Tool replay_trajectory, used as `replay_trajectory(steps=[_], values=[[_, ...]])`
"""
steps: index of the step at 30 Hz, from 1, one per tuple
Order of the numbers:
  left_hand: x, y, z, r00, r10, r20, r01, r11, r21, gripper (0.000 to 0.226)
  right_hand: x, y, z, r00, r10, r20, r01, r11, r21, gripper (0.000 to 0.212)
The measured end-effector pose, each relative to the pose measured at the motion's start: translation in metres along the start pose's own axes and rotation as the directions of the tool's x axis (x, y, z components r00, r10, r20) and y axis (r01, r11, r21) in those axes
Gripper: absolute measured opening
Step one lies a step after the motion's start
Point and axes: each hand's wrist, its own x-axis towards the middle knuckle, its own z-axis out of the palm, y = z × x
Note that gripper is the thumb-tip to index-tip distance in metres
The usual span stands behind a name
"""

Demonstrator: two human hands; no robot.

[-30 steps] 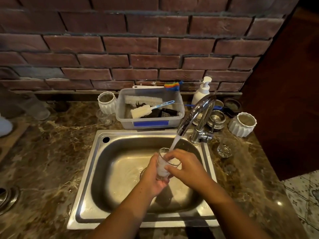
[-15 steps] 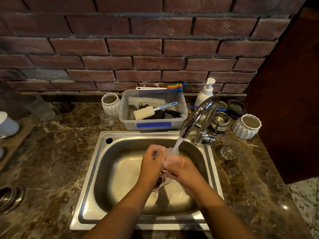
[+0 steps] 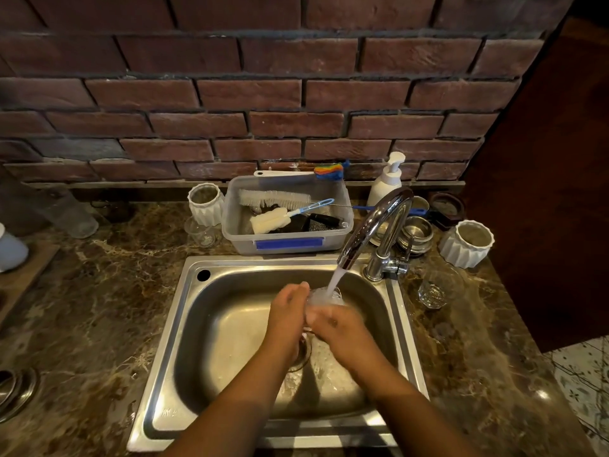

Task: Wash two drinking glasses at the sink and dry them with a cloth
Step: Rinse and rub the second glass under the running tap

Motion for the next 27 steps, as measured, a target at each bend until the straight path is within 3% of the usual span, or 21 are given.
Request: replay_trajectory(steps=[1, 3, 4, 5, 7, 9, 10, 12, 14, 15, 16, 18, 21, 24, 27], values=[[-0.002, -0.002, 0.001, 0.992, 0.127, -0.012, -0.125, 0.987, 0.1, 0.019, 0.001, 0.0, 0.002, 0.991, 0.134, -0.002, -0.128, 0.952, 0.278, 0.019], [-0.004, -0.004, -0.001, 0.958, 0.288, 0.005, -0.281, 0.931, 0.235, 0.013, 0.002, -0.001, 0.004, 0.957, 0.267, 0.115, -0.275, 0.702, 0.657, 0.02], [-0.004, -0.005, -0.002, 0.945, 0.327, 0.026, -0.322, 0.91, 0.261, 0.013, 0.002, -0.001, 0.003, 0.954, 0.268, 0.135, -0.284, 0.663, 0.693, 0.02], [-0.003, -0.004, -0.004, 0.942, 0.333, 0.05, -0.334, 0.906, 0.26, 0.013, 0.002, -0.001, 0.002, 0.962, 0.245, 0.119, -0.263, 0.717, 0.646, 0.02], [0.0, -0.001, -0.007, 0.967, 0.239, 0.083, -0.252, 0.943, 0.218, 0.016, 0.003, -0.001, -0.001, 0.99, 0.136, 0.021, -0.134, 0.922, 0.362, 0.02], [0.0, 0.005, -0.007, 0.996, 0.007, 0.087, -0.017, 0.992, 0.125, 0.027, 0.004, -0.003, -0.009, 0.996, -0.075, 0.04, 0.076, 0.997, -0.028, 0.021], [0.0, 0.008, -0.008, 0.985, -0.135, 0.107, 0.131, 0.99, 0.045, 0.033, 0.004, -0.005, -0.014, 0.981, -0.155, 0.118, 0.177, 0.96, -0.216, 0.02], [-0.001, 0.01, -0.013, 0.913, -0.347, 0.216, 0.377, 0.918, -0.122, 0.037, 0.005, -0.008, -0.02, 0.936, -0.219, 0.276, 0.341, 0.761, -0.552, 0.019], [-0.002, 0.013, -0.017, 0.847, -0.427, 0.318, 0.506, 0.832, -0.23, 0.033, 0.006, -0.007, -0.022, 0.891, -0.277, 0.359, 0.453, 0.546, -0.705, 0.021], [-0.002, 0.013, -0.019, 0.835, -0.439, 0.332, 0.525, 0.816, -0.243, 0.032, 0.005, -0.006, -0.021, 0.885, -0.292, 0.363, 0.465, 0.529, -0.71, 0.022], [-0.001, 0.012, -0.018, 0.84, -0.443, 0.313, 0.52, 0.822, -0.233, 0.031, 0.004, -0.005, -0.019, 0.895, -0.294, 0.336, 0.446, 0.577, -0.684, 0.022], [0.001, 0.012, -0.013, 0.89, -0.41, 0.201, 0.444, 0.88, -0.168, 0.033, 0.0, -0.004, -0.014, 0.944, -0.252, 0.214, 0.328, 0.785, -0.525, 0.02], [0.002, 0.01, -0.004, 0.981, -0.194, 0.019, 0.195, 0.98, -0.034, 0.03, -0.004, -0.005, 0.0, 0.995, -0.096, 0.028, 0.099, 0.983, -0.152, 0.018], [-0.003, 0.005, -0.003, 0.998, 0.065, -0.012, -0.064, 0.994, 0.088, 0.026, -0.005, -0.008, 0.008, 0.994, 0.097, -0.044, -0.086, 0.972, 0.218, 0.021], [-0.009, 0.001, -0.003, 0.995, 0.101, -0.007, -0.1, 0.994, 0.053, 0.023, -0.004, -0.012, 0.008, 0.981, 0.189, -0.036, -0.166, 0.927, 0.336, 0.019]])
